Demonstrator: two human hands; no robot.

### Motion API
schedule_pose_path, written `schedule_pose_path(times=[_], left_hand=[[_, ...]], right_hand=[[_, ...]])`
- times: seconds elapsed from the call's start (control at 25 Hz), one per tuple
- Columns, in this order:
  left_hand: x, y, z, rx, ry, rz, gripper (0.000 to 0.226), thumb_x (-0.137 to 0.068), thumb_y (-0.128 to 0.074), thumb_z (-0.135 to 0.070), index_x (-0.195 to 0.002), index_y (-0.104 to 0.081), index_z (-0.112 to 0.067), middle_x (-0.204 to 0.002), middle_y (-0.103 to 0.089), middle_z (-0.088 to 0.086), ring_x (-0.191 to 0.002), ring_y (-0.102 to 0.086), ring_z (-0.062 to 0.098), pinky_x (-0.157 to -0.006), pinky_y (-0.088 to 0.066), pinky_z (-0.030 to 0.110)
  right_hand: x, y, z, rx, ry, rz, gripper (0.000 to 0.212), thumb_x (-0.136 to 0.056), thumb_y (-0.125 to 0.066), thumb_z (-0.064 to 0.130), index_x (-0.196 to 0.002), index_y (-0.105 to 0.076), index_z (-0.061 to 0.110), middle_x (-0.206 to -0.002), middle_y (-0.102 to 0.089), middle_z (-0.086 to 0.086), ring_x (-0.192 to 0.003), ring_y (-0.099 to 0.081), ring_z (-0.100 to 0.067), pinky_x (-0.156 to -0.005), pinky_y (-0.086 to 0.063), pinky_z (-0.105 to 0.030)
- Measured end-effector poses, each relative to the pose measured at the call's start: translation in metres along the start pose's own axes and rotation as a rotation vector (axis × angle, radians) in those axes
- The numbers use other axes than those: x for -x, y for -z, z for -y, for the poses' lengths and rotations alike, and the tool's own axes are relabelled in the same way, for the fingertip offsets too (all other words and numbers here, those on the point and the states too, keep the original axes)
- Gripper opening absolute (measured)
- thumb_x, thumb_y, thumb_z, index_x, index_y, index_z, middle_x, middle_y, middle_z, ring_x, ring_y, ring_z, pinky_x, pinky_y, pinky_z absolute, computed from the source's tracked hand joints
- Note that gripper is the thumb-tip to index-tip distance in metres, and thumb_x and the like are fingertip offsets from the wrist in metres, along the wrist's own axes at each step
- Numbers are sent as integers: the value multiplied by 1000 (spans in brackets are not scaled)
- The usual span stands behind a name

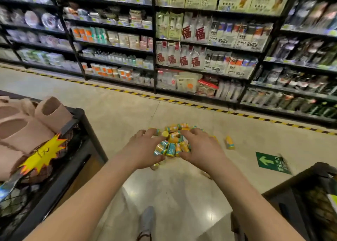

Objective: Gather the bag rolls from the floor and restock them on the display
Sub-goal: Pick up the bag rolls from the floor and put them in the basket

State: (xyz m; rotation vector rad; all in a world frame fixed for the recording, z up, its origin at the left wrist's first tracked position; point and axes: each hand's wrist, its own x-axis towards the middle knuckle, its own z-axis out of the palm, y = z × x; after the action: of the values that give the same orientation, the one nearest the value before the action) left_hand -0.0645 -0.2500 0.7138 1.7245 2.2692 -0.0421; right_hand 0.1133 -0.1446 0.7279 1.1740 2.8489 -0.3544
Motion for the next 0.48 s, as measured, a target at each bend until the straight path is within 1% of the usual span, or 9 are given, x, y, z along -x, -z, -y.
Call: schedule_pose_path(times=[0.16,0.24,0.36,0.48], left_hand=[[-102,19,66,21,12,69,70,-93,-58,-57,-155,-27,-43,-166,-13,-2,-149,-18,34,-118,-26,44],[-151,28,91,26,20,95,70,-94,-57,-57,-155,-27,-42,-166,-14,-2,-149,-20,33,-117,-27,43],[-205,33,111,33,20,132,69,-94,-57,-56,-155,-28,-40,-165,-16,-1,-147,-22,32,-115,-29,43],[-267,21,128,64,52,186,67,-95,-56,-55,-155,-28,-40,-165,-16,-1,-147,-23,33,-114,-31,41]], right_hand=[[-124,8,4,36,-9,89,74,-91,-63,49,-155,-30,34,-155,-38,-4,-139,-40,-28,-108,-38,-41],[-179,10,-2,66,-4,120,72,-91,-63,47,-154,-31,34,-152,-40,-5,-137,-42,-29,-106,-39,-40],[-240,10,-17,81,5,149,71,-91,-63,48,-153,-32,33,-148,-43,-5,-133,-45,-29,-104,-42,-41],[-314,-5,-43,67,32,210,72,-92,-62,48,-155,-31,33,-149,-42,-5,-133,-46,-29,-102,-44,-41]])
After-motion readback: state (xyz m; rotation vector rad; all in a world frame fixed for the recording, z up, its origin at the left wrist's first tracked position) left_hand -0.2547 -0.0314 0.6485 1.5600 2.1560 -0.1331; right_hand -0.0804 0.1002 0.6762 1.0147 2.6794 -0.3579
